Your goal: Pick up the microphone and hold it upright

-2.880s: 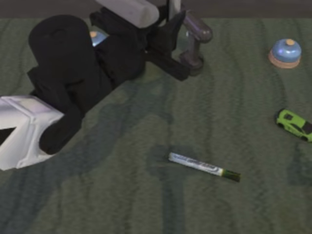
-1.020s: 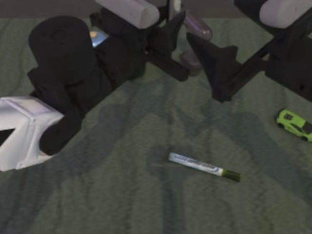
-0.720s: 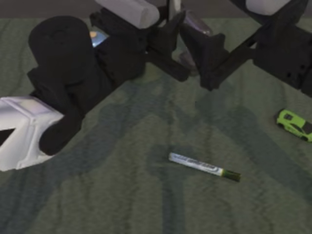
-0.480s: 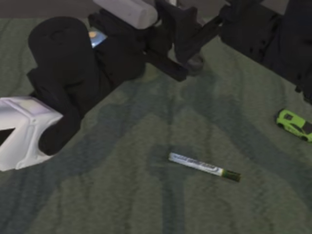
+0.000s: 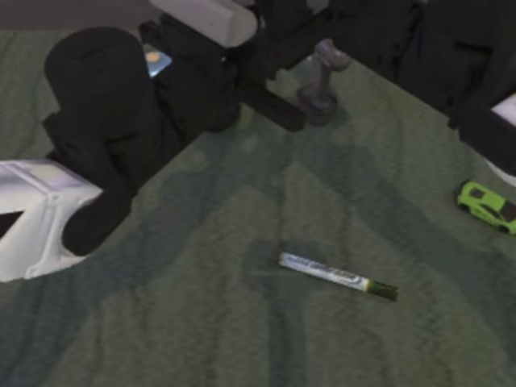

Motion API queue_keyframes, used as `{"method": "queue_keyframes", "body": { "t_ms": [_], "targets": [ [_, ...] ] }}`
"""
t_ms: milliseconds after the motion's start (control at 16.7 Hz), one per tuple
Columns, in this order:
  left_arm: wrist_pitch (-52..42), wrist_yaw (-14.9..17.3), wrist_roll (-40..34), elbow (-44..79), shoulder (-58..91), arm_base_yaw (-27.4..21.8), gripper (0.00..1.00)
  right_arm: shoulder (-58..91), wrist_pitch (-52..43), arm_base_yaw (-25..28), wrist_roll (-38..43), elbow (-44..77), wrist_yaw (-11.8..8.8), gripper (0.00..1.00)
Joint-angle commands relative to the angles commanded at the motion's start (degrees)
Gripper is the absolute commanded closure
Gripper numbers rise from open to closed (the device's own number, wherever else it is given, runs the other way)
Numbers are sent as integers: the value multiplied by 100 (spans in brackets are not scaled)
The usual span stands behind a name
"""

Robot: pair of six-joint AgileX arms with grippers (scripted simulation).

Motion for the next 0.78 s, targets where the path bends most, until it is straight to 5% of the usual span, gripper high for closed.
{"method": "queue_keyframes", "body": {
  "t_ms": [780],
  "targets": [
    [0, 0, 0, 0, 0, 0, 100, 0, 0, 0, 0, 0, 0, 98]
  ]
}}
